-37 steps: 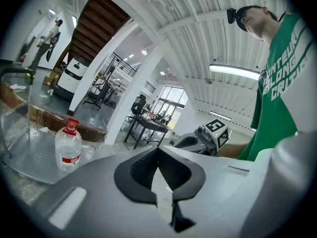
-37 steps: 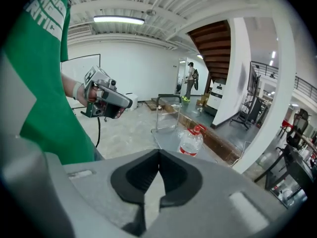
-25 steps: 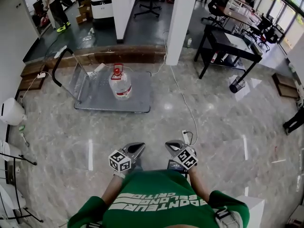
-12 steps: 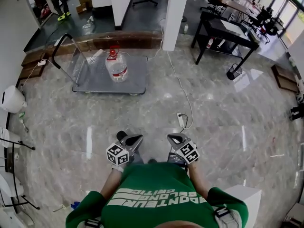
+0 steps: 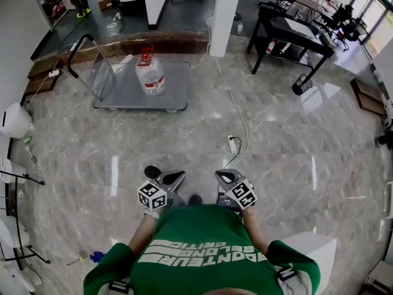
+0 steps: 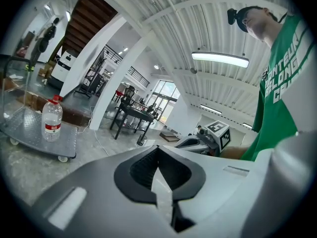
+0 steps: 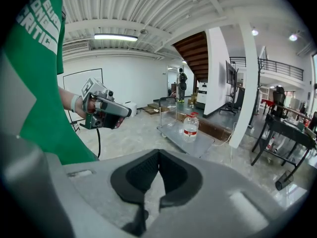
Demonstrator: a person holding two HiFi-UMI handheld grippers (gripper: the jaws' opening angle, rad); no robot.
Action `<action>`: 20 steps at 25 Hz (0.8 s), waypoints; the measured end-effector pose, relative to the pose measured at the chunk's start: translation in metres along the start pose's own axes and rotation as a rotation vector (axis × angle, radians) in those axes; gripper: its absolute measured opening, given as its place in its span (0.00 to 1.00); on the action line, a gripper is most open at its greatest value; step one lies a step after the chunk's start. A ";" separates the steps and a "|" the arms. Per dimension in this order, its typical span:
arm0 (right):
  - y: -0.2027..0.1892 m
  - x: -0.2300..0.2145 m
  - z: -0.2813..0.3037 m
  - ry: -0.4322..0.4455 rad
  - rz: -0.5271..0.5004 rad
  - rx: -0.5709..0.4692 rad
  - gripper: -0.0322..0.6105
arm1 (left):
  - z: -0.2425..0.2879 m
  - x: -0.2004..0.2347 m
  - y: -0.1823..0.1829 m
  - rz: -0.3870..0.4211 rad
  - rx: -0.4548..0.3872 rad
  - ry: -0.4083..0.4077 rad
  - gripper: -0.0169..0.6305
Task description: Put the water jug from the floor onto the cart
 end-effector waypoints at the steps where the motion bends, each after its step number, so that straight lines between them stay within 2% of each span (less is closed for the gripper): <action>1: -0.002 0.002 0.000 0.001 -0.001 0.002 0.04 | -0.002 -0.001 -0.002 0.000 -0.002 0.002 0.04; 12: 0.007 0.022 0.008 0.044 -0.043 0.000 0.04 | -0.024 -0.006 -0.012 -0.007 -0.036 0.033 0.04; 20: 0.011 0.022 0.005 0.038 -0.054 0.007 0.04 | -0.026 -0.005 -0.009 -0.001 -0.044 0.036 0.04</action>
Point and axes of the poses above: the fingertips, and each gripper's own axes: z forward along the fingers, x to its left, y out of its top, the point moved 10 cm from there along -z, backward along the fingers, and after that the axes turned 6 degrees about -z, right-handed, at the moved point
